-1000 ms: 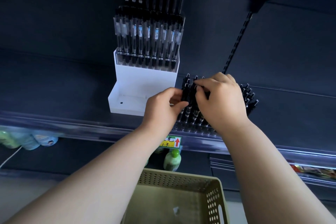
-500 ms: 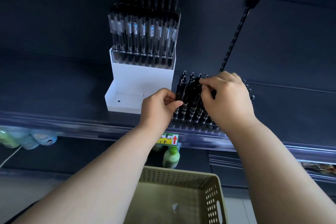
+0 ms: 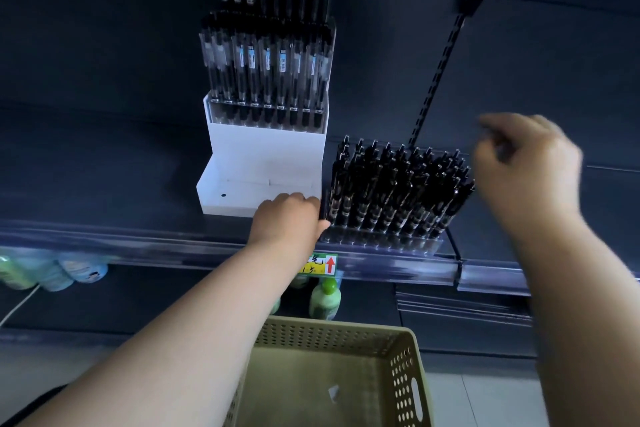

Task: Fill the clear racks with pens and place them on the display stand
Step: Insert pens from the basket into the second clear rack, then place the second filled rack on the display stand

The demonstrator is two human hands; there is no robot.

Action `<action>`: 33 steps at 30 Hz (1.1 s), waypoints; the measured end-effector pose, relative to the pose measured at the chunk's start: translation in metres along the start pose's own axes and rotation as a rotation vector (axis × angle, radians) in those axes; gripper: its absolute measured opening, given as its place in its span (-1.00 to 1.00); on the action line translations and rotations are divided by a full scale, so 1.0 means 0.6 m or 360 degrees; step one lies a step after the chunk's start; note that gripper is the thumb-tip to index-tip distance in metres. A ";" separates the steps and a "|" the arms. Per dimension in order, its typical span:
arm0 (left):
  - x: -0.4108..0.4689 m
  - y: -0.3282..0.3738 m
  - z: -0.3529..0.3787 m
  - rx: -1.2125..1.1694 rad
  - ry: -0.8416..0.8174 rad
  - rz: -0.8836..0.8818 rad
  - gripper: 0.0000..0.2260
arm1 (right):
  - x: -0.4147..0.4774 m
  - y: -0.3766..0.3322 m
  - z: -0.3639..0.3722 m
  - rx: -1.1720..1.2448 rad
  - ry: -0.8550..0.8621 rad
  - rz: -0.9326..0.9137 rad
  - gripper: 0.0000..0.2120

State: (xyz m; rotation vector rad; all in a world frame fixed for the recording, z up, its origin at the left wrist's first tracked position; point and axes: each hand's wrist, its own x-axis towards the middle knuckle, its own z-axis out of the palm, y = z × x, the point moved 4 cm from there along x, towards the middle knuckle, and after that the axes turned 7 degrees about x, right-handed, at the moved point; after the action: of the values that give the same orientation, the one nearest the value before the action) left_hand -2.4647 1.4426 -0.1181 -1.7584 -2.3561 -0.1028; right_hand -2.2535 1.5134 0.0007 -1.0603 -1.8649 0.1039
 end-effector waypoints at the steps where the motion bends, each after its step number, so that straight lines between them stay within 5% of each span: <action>1: -0.004 0.004 0.002 0.0117 -0.0001 0.0032 -0.69 | 0.003 0.024 -0.013 -0.0030 0.0033 0.0129 -0.70; 3: -0.009 0.013 0.010 0.0199 -0.0046 0.0040 -0.67 | -0.001 0.077 -0.025 -0.0194 -0.0008 0.0376 -0.70; 6: -0.009 0.026 0.021 0.0228 -0.0127 0.0013 -0.63 | -0.030 0.143 0.000 -0.0504 -0.0442 0.0600 -0.69; 12: -0.003 0.027 0.044 0.0182 -0.0295 -0.0123 -0.54 | -0.117 0.180 0.106 -0.0487 -0.1338 0.0493 -0.48; 18: 0.011 0.029 0.049 0.0134 -0.0313 -0.0213 -0.43 | -0.129 0.183 0.143 -0.0509 -0.1321 0.0588 -0.31; 33: 0.017 0.064 0.045 0.0180 -0.0244 -0.0099 -0.47 | -0.114 0.174 0.109 -0.0275 -0.1139 0.0583 -0.65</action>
State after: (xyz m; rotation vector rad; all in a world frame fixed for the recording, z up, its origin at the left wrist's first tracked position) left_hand -2.4341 1.4677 -0.1446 -1.6960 -2.4691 0.1585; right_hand -2.2271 1.5531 -0.1319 -1.6261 -2.3042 0.6130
